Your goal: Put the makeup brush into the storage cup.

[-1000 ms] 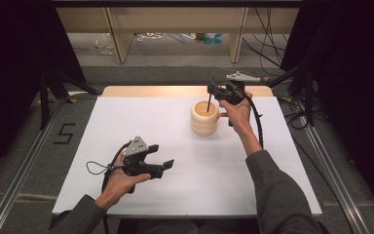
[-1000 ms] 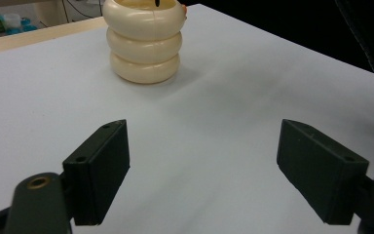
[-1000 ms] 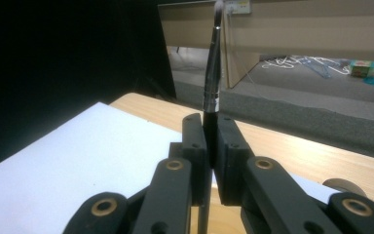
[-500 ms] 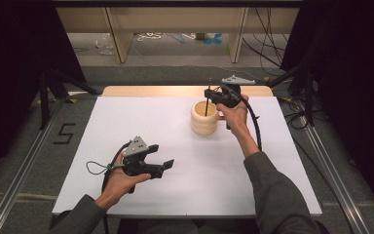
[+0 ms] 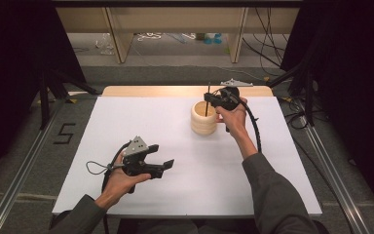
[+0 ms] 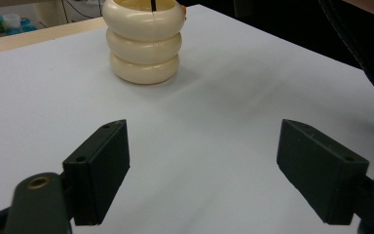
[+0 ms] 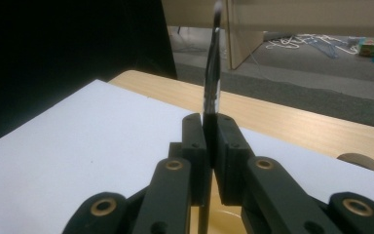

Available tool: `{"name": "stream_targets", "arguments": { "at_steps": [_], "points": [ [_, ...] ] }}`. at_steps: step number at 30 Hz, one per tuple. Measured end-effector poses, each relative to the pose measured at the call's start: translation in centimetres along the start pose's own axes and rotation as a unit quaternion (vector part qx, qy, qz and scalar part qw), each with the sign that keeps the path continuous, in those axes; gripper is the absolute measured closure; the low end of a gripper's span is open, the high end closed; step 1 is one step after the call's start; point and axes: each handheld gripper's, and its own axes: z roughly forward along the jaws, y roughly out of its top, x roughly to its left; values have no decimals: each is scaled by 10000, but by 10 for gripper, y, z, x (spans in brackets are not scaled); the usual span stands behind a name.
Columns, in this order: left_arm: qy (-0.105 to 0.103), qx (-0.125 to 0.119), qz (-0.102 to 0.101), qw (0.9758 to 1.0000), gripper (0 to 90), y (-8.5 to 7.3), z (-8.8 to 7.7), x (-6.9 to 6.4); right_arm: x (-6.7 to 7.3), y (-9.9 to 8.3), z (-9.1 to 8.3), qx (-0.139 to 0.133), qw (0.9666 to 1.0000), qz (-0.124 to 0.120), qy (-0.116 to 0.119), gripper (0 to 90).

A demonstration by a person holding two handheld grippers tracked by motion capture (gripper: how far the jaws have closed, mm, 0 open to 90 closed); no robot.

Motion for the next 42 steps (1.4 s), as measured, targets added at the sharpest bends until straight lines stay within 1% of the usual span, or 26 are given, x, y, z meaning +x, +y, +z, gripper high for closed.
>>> {"name": "stream_targets", "arguments": {
  "at_steps": [2, 4, 5, 6, 7, 8, 10, 11, 12, 14, 15, 17, 18, 22, 28, 31, 32, 34, 35, 36, 37, 38, 39, 40, 41, 42],
  "points": [
    [2, 7, 21, 10000, 192, 0, 0, 0, 0, 0, 0, 37, 10000, -26, -11, 830],
    [1, 4, 12, 10000, 192, 0, 0, 0, 1, 0, -1, 59, 10000, 21, -2, 829],
    [6, 4, -5, 10000, 192, 0, 0, 0, 1, -1, -1, 65, 10000, 6, -4, 828],
    [-25, -19, -4, 10000, 193, 0, 0, 0, 0, -1, 0, 51, 10000, -79, -1, 825],
    [-21, -15, -1, 10000, 193, 0, 0, 0, 1, -2, 0, 72, 9999, -71, 1, 811],
    [-19, -12, 8, 10000, 193, 0, 0, 0, 1, -2, 0, 124, 9999, -43, -2, 774],
    [-24, -14, 4, 10000, 192, 0, 0, 0, 3, -2, 0, 257, 9996, 16, -82, 596],
    [-18, -18, 4, 10000, 192, 0, 0, 0, 2, -1, 0, 248, 9994, -5, -251, 514],
    [-17, -16, 7, 10000, 192, 0, 0, 0, 3, -1, -1, 254, 9989, 54, -391, 450],
    [-16, -13, 6, 10000, 191, 0, 0, 0, 1, 0, -2, 258, 9984, 124, -485, 379],
    [-6, 3, 7, 10000, 191, 0, 0, 0, 0, 0, -3, 289, 9982, 221, -484, 347],
    [6, 22, 24, 10000, 191, 0, 0, 0, -2, 0, -5, 283, 9981, 197, -516, 309],
    [4, 21, 39, 10000, 191, 0, 0, 0, -2, 0, -6, 306, 9980, 248, -502, 293],
    [-9, 4, 10, 10000, 191, 0, 0, 0, -2, 4, -14, 206, 9981, 253, -525, 265],
    [-2, 2, 21, 10000, 191, 0, 0, 0, 0, 10, -27, 65, 9984, 187, -526, 264],
    [-28, 0, 1, 10000, 191, 0, 1, 0, -1, 12, -33, 22, 9986, 102, -523, 265],
    [-36, 1, 3, 10000, 191, 0, 1, 0, 0, 12, -36, 22, 9986, 158, -513, 266],
    [-50, -2, 21, 10000, 191, 0, 1, 1, -1, 10, -40, -95, 9988, 116, -459, 269],
    [-51, 1, 55, 10000, 191, 0, 1, 1, 0, 10, -43, -16, 9988, 142, -462, 274],
    [-52, 8, 66, 10000, 191, 0, 1, 1, 0, 8, -44, -70, 9990, 148, -421, 275],
    [-3, 0, 96, 10000, 191, 0, 0, 2, 0, 7, -47, -58, 9989, 93, -464, 275],
    [-8, -12, 85, 10000, 191, 0, 0, 2, 0, 5, -48, -105, 9990, 168, -398, 269],
    [-6, -12, 81, 10000, 191, 0, 0, 2, 0, 5, -50, -43, 9990, 130, -430, 255],
    [15, -14, 54, 10000, 191, 0, 0, 1, 0, 4, -51, -51, 9990, 96, -442, 253],
    [5, -17, 58, 10000, 191, 0, 0, 2, 2, 3, -53, -68, 9988, 130, -466, 256],
    [5, -22, 51, 10000, 191, 0, 0, 2, 2, 2, -54, -106, 9989, 77, -454, 253]
  ]
}}
